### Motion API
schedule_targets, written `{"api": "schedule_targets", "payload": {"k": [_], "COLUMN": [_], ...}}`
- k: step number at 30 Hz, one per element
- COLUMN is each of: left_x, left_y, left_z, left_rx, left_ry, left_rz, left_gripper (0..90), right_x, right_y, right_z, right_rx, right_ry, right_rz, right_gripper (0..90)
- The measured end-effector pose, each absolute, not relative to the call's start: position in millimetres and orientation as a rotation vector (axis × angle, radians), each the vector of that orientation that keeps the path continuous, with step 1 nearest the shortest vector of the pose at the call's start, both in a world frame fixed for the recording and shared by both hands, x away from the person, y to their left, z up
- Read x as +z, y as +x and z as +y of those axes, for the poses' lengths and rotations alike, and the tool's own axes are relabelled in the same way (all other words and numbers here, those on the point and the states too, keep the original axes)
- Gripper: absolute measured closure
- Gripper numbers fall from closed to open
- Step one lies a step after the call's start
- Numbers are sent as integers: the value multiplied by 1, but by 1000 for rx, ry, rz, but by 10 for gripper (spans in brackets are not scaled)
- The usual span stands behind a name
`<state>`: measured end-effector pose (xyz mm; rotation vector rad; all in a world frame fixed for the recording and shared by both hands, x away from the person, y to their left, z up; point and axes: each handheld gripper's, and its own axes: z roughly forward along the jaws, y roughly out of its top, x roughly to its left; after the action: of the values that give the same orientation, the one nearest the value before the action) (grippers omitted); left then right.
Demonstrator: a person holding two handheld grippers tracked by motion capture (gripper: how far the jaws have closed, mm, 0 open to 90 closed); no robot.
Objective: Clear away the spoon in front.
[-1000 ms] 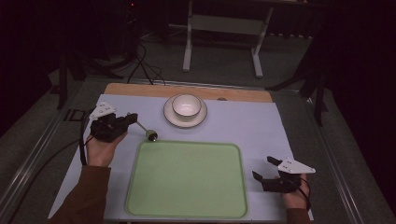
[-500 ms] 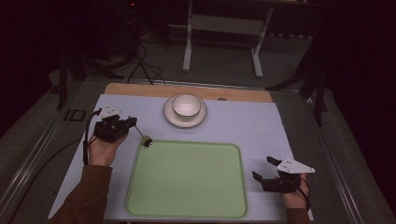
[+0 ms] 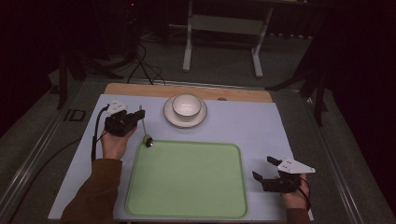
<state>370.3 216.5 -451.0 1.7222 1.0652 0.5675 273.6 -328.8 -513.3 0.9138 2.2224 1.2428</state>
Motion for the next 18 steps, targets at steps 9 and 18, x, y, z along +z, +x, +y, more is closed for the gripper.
{"api": "schedule_targets", "payload": {"k": [9, 18], "left_x": [-444, -436], "left_y": [361, 349], "left_z": [216, 219], "left_rx": [537, 508], "left_ry": [1754, 1792], "left_rz": [1043, 1020], "left_gripper": [887, 887], "right_x": [-513, -513], "right_y": [274, 274], "right_z": [-328, -328], "right_rx": [1241, 1239], "right_ry": [912, 914], "right_rz": [2224, 2227], "right_gripper": [143, 144]}}
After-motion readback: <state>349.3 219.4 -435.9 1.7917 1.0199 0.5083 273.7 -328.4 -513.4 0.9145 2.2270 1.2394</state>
